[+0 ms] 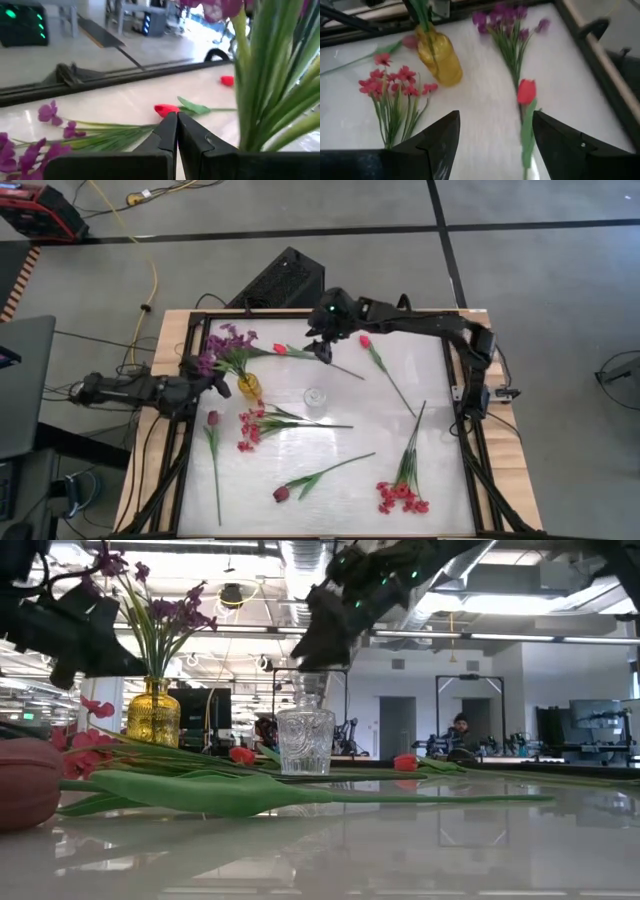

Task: Sort flowers into vase by color
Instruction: Put the violet flower into the yellow vase

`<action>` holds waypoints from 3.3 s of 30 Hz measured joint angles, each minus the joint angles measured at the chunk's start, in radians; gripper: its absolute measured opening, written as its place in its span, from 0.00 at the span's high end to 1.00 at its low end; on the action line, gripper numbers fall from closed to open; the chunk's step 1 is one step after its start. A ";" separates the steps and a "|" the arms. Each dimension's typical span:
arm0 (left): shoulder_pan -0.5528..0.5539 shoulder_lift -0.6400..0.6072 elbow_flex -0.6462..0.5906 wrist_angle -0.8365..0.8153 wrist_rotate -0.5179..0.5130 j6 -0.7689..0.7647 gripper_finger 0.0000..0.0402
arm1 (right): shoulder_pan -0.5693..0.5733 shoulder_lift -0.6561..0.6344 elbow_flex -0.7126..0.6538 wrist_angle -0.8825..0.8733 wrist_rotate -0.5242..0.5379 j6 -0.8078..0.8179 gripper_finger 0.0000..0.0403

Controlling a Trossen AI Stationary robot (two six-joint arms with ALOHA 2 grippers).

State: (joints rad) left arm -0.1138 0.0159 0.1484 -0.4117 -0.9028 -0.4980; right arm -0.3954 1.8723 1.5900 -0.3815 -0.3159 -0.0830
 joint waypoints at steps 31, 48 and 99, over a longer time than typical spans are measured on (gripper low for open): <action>0.132 0.869 1.354 -1.106 0.596 -0.152 1.00 | -0.004 -0.366 -0.009 -0.445 0.003 -0.109 0.31; 0.547 1.290 1.709 -0.998 0.361 0.571 1.00 | 0.063 -0.362 -0.009 -0.479 0.003 -0.065 0.31; 0.777 1.915 1.193 -0.592 0.765 1.118 0.47 | 0.404 -0.435 -0.463 -0.245 0.005 0.041 0.31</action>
State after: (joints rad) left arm 0.6628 1.9305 1.3416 -1.0035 -0.1379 0.6202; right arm 0.0086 1.4368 1.1271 -0.6267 -0.3111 -0.0418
